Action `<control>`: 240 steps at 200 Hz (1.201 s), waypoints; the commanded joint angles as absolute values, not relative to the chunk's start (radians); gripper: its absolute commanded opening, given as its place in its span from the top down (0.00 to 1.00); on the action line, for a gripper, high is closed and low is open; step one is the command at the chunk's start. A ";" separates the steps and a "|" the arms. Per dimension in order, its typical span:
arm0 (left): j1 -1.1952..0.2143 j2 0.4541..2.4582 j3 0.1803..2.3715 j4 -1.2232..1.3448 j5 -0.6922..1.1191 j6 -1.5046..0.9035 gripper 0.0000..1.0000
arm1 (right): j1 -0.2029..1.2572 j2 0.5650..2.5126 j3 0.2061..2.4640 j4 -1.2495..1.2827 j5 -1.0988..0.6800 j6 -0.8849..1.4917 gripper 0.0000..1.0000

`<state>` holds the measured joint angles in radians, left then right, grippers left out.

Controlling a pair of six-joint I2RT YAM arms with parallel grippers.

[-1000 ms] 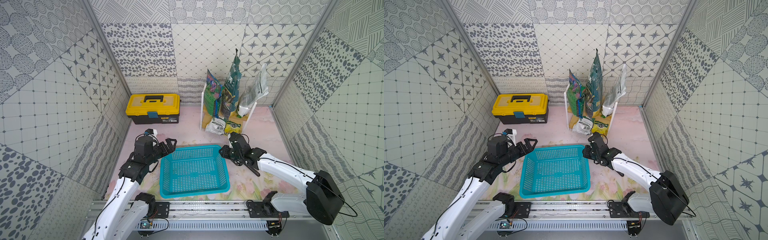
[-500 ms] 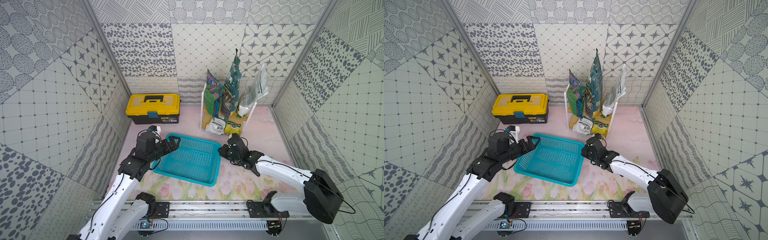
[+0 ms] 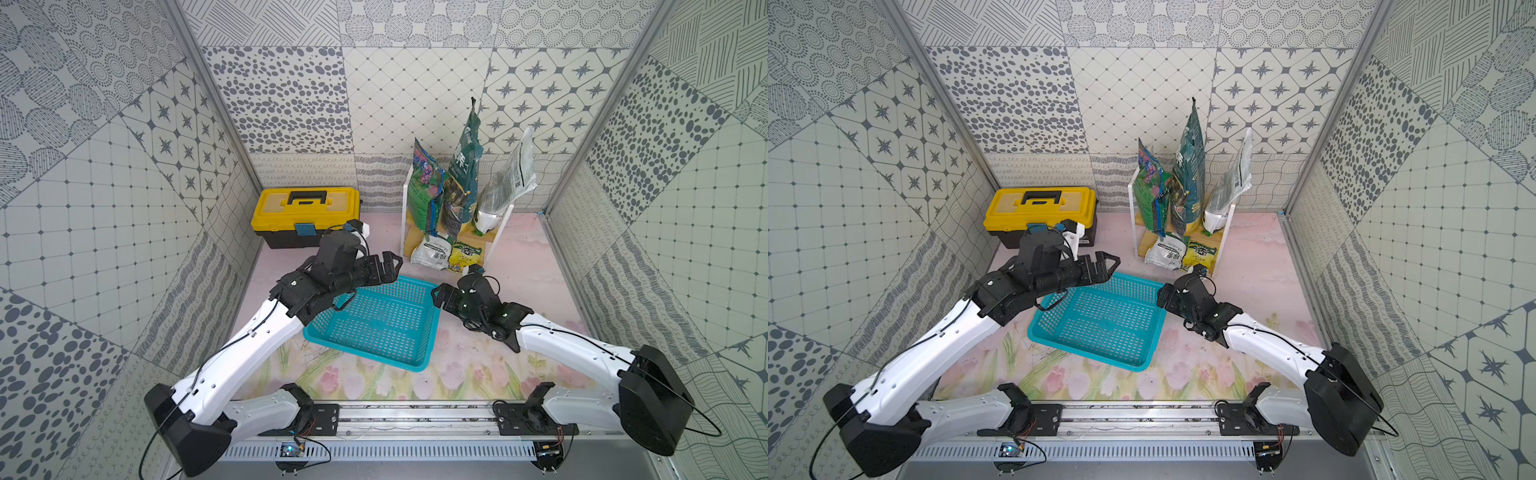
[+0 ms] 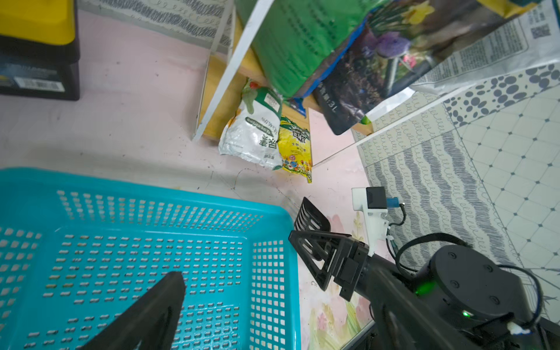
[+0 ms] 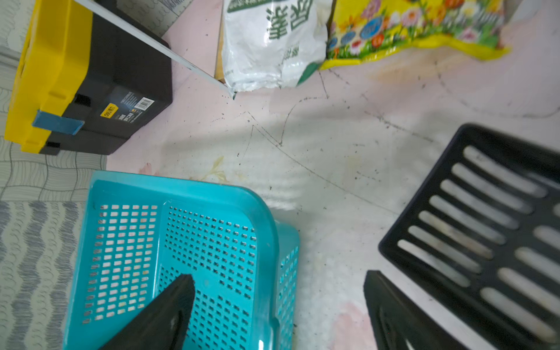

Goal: Take down the fertilizer bag from the shelf
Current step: Adjust the storage box at the center of the board, then pick up the fertilizer bag from the shelf.

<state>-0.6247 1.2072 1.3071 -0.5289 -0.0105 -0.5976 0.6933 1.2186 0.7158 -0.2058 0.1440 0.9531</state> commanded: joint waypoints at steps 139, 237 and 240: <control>-0.759 2.001 2.374 -0.387 -0.395 -0.184 0.30 | 0.283 1.001 0.735 -0.382 -0.208 0.718 0.04; -0.752 2.113 2.405 -0.395 -0.469 -0.217 0.38 | 0.261 1.002 0.731 -0.383 -0.218 0.693 0.06; -0.752 2.114 2.405 -0.398 -0.471 -0.218 0.39 | 0.260 1.003 0.731 -0.383 -0.217 0.691 0.06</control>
<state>-0.7574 2.0865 2.3829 -0.4229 -0.4019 -0.2317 0.2707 1.0065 0.7052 -0.4015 -0.2047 0.7197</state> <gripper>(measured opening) 0.616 0.943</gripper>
